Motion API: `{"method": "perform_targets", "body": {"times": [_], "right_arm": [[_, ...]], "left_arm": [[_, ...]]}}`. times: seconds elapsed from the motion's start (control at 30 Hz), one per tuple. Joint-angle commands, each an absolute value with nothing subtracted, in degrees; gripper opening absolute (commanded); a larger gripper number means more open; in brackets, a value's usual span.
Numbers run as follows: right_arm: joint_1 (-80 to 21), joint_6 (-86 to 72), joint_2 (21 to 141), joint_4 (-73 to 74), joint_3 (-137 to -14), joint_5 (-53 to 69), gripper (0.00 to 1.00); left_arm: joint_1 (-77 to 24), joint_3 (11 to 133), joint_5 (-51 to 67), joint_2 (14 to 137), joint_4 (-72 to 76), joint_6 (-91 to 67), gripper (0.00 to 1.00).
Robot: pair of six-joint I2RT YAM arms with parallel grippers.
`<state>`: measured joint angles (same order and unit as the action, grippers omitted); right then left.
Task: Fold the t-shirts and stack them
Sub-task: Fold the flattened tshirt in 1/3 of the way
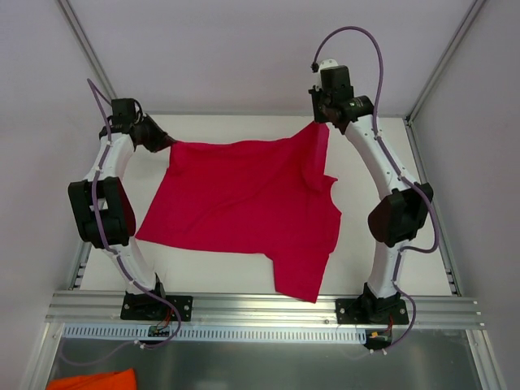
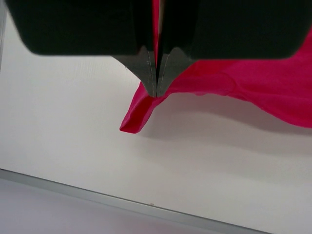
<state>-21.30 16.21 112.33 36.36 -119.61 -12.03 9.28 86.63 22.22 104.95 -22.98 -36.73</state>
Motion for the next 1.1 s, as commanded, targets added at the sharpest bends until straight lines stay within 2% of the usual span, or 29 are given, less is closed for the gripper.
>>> {"method": "perform_targets", "body": {"times": [0.0,0.23,0.4,0.57,0.77,1.07], "right_arm": [[-21.4,18.0,109.4,35.3,-115.9,-14.1,0.01],[-21.6,18.8,103.5,37.2,-107.1,-8.7,0.01],[-23.4,19.8,98.1,34.3,-97.5,-10.3,0.01],[-24.7,19.6,94.9,35.9,-94.0,-10.3,0.01],[-24.8,19.4,93.3,39.8,-93.3,-9.7,0.01],[-26.9,17.3,91.3,48.1,-94.1,-6.8,0.01]], "left_arm": [[10.9,91.2,19.6,107.7,-21.0,-38.8,0.0],[13.3,91.1,15.9,109.5,-21.2,-38.2,0.0],[14.4,86.8,12.4,107.3,-19.6,-37.9,0.0],[15.1,86.2,11.2,107.6,-20.8,-37.6,0.0],[16.2,85.8,9.4,108.1,-23.1,-38.1,0.0],[16.3,84.6,13.9,109.1,-25.4,-37.1,0.0]]}}
